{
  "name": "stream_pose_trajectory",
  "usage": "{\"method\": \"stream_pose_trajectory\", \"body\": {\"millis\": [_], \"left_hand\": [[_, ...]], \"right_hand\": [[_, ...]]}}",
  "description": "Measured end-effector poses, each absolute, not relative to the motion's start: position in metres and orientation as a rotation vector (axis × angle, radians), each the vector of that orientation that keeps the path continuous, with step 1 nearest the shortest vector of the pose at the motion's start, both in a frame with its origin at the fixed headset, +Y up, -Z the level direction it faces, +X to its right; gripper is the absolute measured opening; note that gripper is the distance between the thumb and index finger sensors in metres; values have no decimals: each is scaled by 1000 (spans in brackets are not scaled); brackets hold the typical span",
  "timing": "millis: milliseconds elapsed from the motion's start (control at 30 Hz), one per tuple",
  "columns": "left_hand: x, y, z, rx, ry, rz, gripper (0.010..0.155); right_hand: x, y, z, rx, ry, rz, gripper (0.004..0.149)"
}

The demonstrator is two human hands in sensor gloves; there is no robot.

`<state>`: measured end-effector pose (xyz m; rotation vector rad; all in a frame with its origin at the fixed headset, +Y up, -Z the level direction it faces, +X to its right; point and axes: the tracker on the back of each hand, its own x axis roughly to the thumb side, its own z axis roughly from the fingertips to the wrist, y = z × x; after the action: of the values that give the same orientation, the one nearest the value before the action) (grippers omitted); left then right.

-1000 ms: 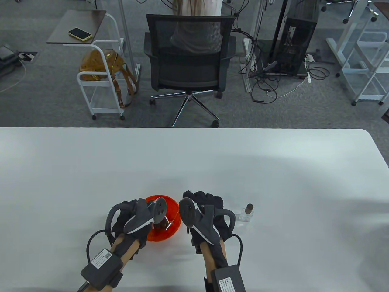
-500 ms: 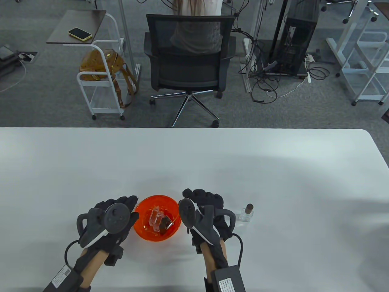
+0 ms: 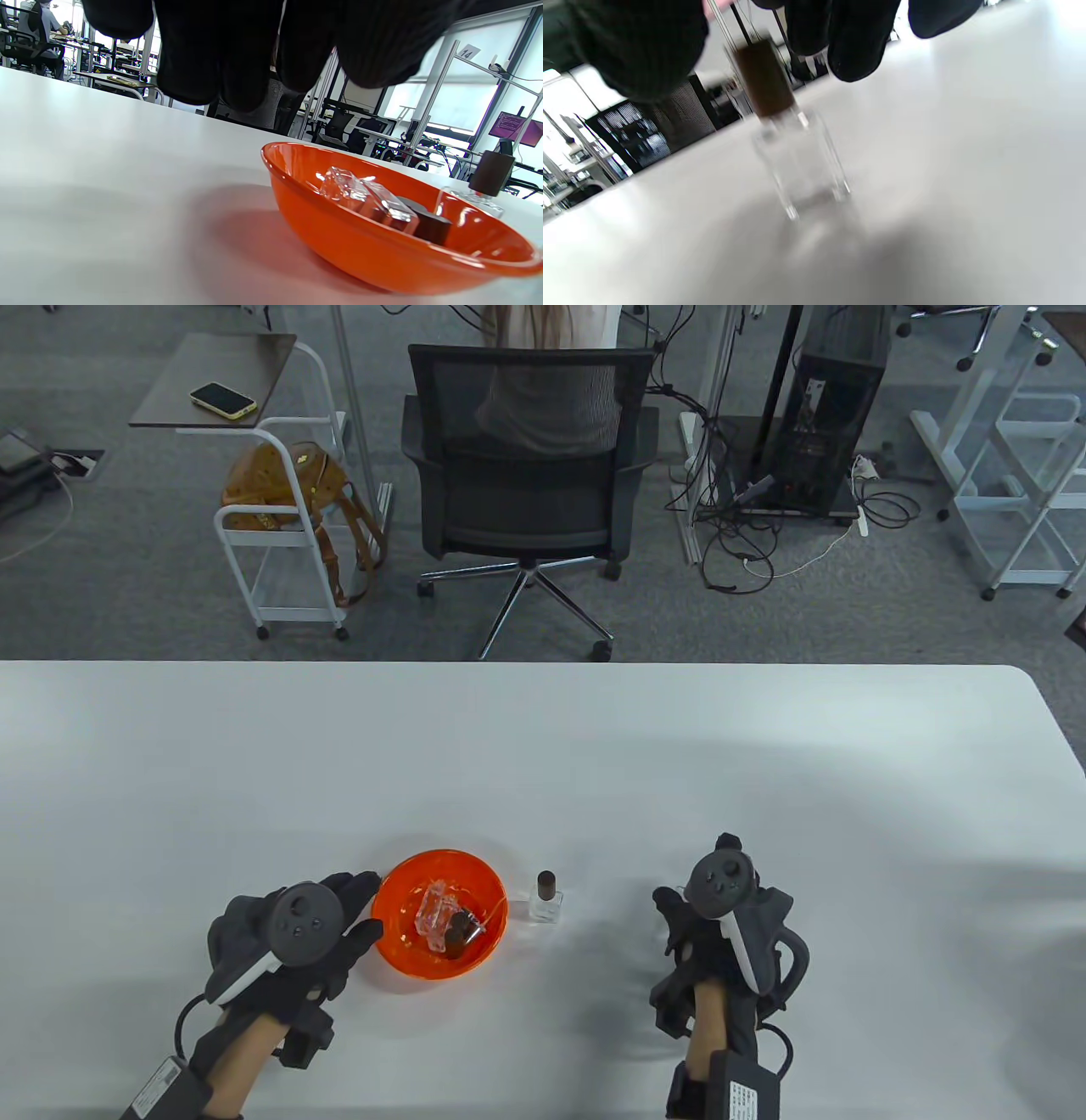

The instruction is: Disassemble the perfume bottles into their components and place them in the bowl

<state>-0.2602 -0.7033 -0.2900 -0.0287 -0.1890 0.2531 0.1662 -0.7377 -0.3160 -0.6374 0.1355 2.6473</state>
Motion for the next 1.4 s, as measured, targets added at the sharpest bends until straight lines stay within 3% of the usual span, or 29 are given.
{"method": "stream_pose_trajectory", "body": {"millis": [167,233,333,500,800,933,1167,1400], "left_hand": [[-259,-704,-290,-37,-198,255,64],[-259,-704,-290,-41,-198,253,64],[-258,-705,-290,-46,-202,254,64],[-257,-705,-290,-46,-207,254,64],[-255,-704,-289,-31,-223,265,63],[-253,-702,-287,-15,-238,267,63],[-251,-691,-281,103,-302,374,61],[-248,-681,-274,214,-415,548,70]], "right_hand": [[175,-761,-321,-717,190,2569,86],[181,-768,-322,-791,139,2562,74],[187,-768,-323,-798,78,2552,56],[180,-752,-323,-746,-40,2531,54],[108,-671,-307,-298,-410,2556,56],[63,-653,-299,-97,-458,2559,56],[-19,-662,-290,223,-418,2762,56],[-62,-684,-283,429,-349,2953,55]]}}
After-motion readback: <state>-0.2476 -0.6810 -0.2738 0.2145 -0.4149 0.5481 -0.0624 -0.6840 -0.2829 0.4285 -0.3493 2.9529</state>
